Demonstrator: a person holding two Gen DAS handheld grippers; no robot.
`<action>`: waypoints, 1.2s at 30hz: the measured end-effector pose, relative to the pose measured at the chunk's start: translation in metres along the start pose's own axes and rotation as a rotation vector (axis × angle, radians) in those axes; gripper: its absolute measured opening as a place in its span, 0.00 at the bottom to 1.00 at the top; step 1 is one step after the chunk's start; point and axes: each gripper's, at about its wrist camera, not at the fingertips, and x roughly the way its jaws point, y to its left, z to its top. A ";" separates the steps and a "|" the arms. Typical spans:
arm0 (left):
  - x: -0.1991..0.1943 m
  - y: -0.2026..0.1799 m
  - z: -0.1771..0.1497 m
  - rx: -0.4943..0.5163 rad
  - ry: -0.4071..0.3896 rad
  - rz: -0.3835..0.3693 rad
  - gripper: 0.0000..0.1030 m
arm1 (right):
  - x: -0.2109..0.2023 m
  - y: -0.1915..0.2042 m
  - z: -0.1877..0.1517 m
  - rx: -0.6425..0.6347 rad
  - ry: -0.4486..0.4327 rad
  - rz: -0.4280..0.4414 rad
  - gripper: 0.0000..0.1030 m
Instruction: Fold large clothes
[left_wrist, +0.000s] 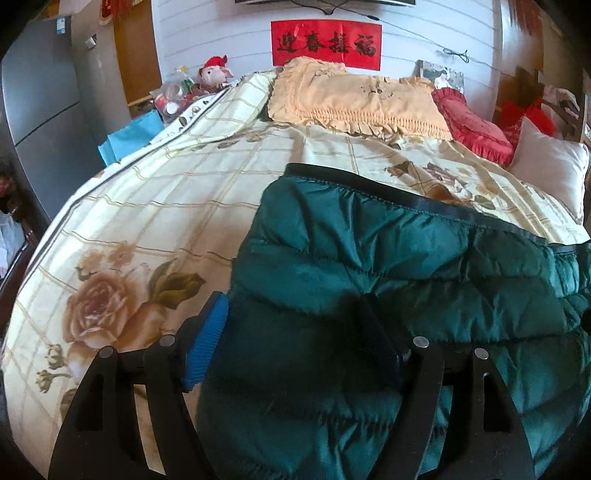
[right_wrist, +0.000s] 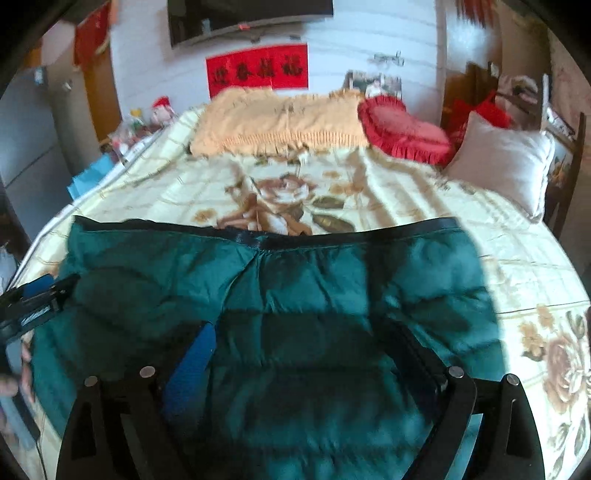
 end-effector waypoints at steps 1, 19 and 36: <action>-0.005 0.002 -0.001 -0.008 -0.009 -0.008 0.72 | -0.007 -0.002 -0.002 -0.003 -0.009 -0.001 0.90; 0.036 0.000 -0.002 -0.029 0.091 -0.027 0.84 | 0.054 -0.078 -0.004 0.145 0.107 -0.125 0.93; -0.017 0.014 -0.021 -0.031 0.041 -0.058 0.85 | -0.045 0.002 -0.027 0.032 0.017 0.072 0.93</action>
